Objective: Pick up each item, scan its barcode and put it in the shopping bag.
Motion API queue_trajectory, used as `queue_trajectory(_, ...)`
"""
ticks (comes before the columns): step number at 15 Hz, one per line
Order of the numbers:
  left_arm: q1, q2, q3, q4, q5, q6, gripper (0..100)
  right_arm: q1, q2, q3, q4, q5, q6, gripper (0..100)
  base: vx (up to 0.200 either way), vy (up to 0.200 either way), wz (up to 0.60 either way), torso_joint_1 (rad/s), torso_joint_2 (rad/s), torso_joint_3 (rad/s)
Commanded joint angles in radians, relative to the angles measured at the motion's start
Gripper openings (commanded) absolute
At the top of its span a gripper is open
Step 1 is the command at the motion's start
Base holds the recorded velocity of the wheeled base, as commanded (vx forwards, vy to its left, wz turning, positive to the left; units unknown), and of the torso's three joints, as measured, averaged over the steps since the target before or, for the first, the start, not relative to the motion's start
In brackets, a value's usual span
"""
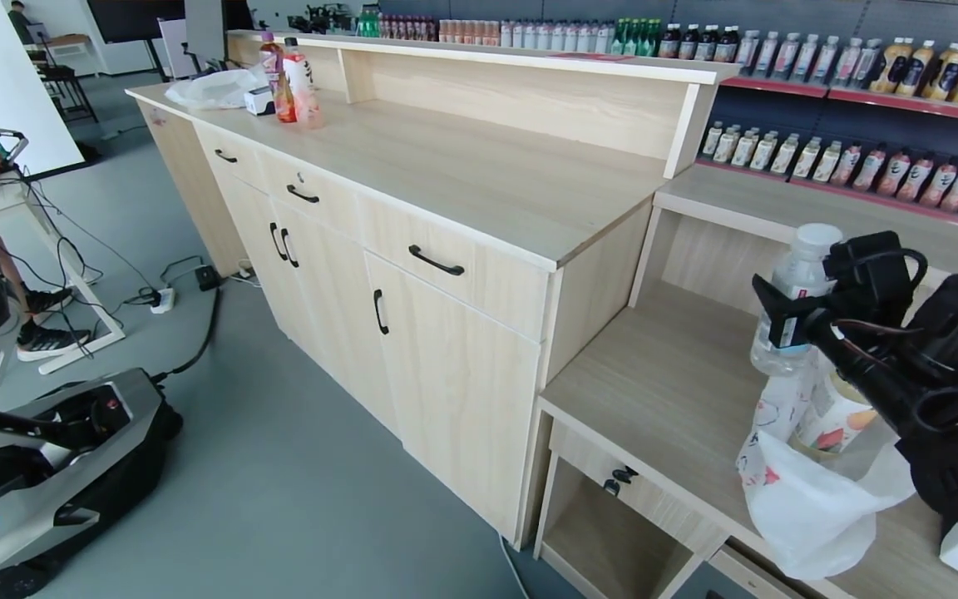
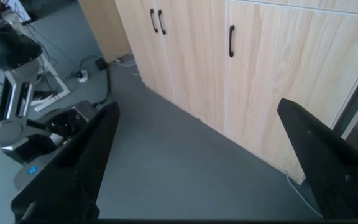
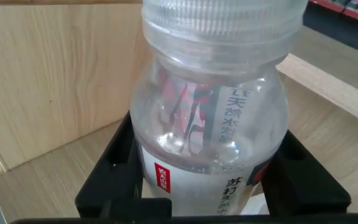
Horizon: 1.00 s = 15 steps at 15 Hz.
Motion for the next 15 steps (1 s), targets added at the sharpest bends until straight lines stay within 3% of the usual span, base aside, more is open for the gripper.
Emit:
queue_trajectory(1,0.0,0.0,0.0,0.0,0.001,0.0,100,-0.077,-0.161,0.016,0.108,-0.073,-0.005,0,0.0,0.0,0.0,0.0,0.0,0.0)
queue_trajectory(4,0.0,0.0,0.0,0.0,0.001,0.0,100,-0.143,-0.204,0.038,0.243,-0.119,0.064,0,0.0,0.0,0.0,0.0,0.0,0.0)
queue_trajectory(7,0.0,0.0,0.0,0.0,0.001,0.0,100,-0.163,-0.15,0.078,0.252,-0.118,0.104,0,0.0,0.0,0.0,0.0,0.0,0.0)
queue_trajectory(9,0.0,0.0,0.0,0.0,0.001,0.0,100,-0.14,-0.072,0.17,0.178,-0.113,0.149,0,0.0,0.0,0.0,0.0,0.0,0.0)
queue_trajectory(13,0.0,0.0,0.0,0.0,0.001,0.0,100,-0.086,0.116,0.18,-0.077,-0.111,0.202,0,0.0,0.0,0.0,0.0,0.0,0.0)
queue_trajectory(15,0.0,0.0,0.0,0.0,0.001,0.0,100,-0.068,0.179,0.174,-0.077,-0.111,0.202,0,0.0,0.0,0.0,0.0,0.0,0.0)
